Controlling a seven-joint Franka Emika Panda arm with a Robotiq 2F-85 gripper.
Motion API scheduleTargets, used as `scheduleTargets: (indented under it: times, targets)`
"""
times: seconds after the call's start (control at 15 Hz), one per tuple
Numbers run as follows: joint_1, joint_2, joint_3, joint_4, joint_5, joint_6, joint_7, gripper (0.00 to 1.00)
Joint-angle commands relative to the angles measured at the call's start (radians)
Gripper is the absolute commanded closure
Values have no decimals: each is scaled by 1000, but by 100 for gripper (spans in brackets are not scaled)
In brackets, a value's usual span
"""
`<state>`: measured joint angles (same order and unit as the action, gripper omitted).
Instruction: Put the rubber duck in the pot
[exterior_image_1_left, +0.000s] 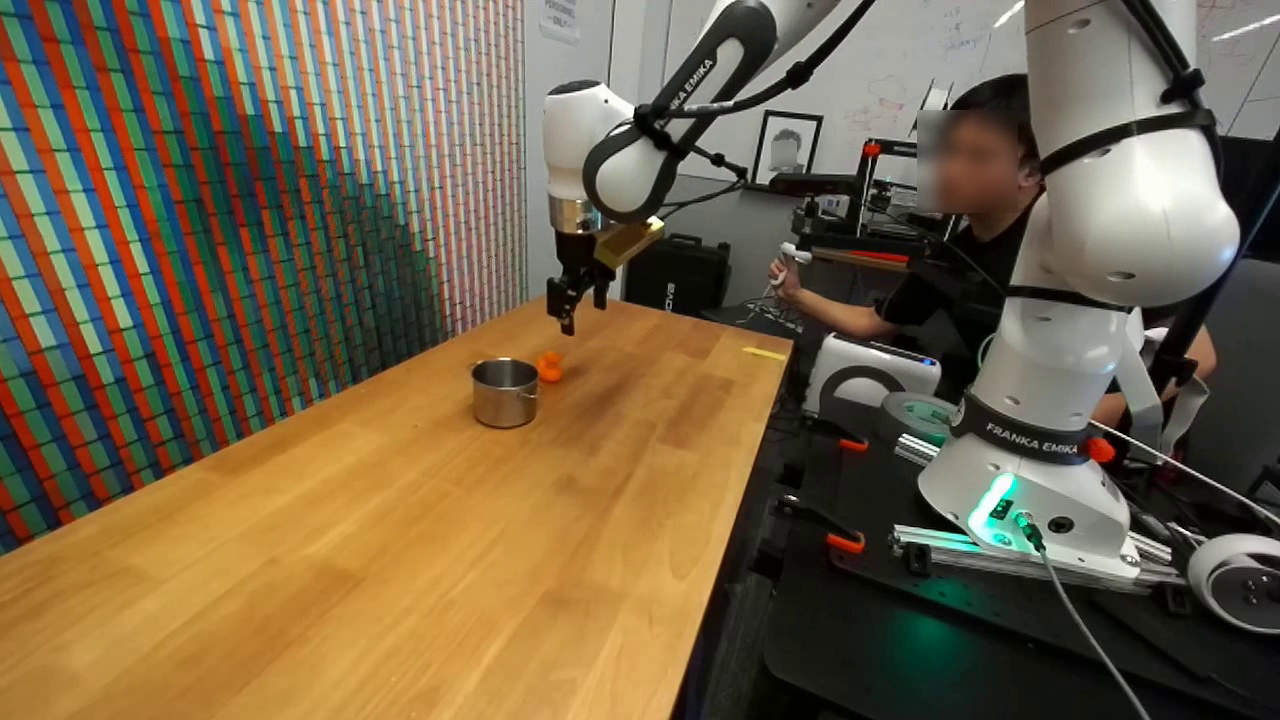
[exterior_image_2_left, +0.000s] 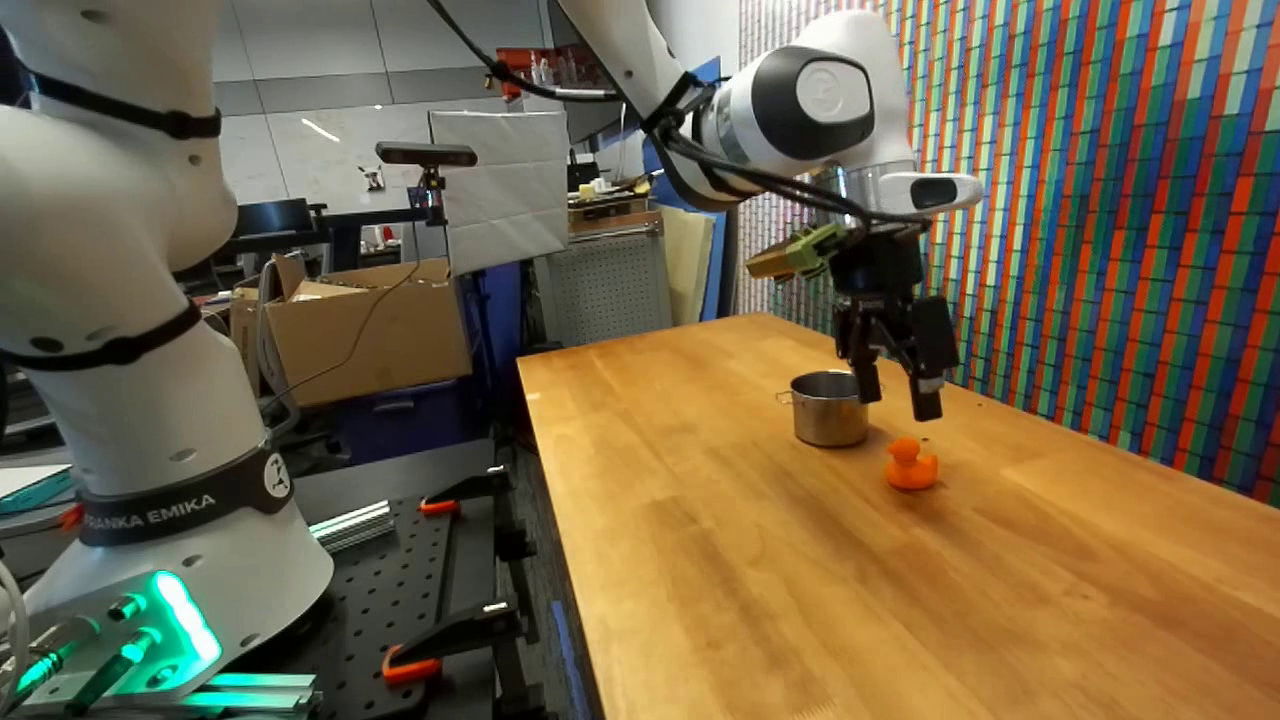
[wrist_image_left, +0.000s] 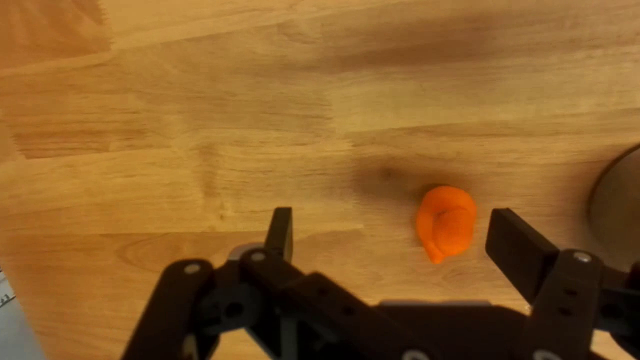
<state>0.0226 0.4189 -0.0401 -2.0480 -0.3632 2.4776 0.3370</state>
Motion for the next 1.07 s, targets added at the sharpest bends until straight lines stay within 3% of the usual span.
scheduleTargets:
  times: [0.0,0.33,0.8,0.87,0.93,1.0]
  targets:
    - [55,122,-33,116,45,55,65,0]
    - [100,229,-49,190,117,80,89,0]
    - [97,284,-104,214,163,77,81,0]
    - [96,292,-111,219,166,74,81,25]
    - [93,297,-114,221,170,70,79,26]
    - [91,301,-117,224,177,72,81,34]
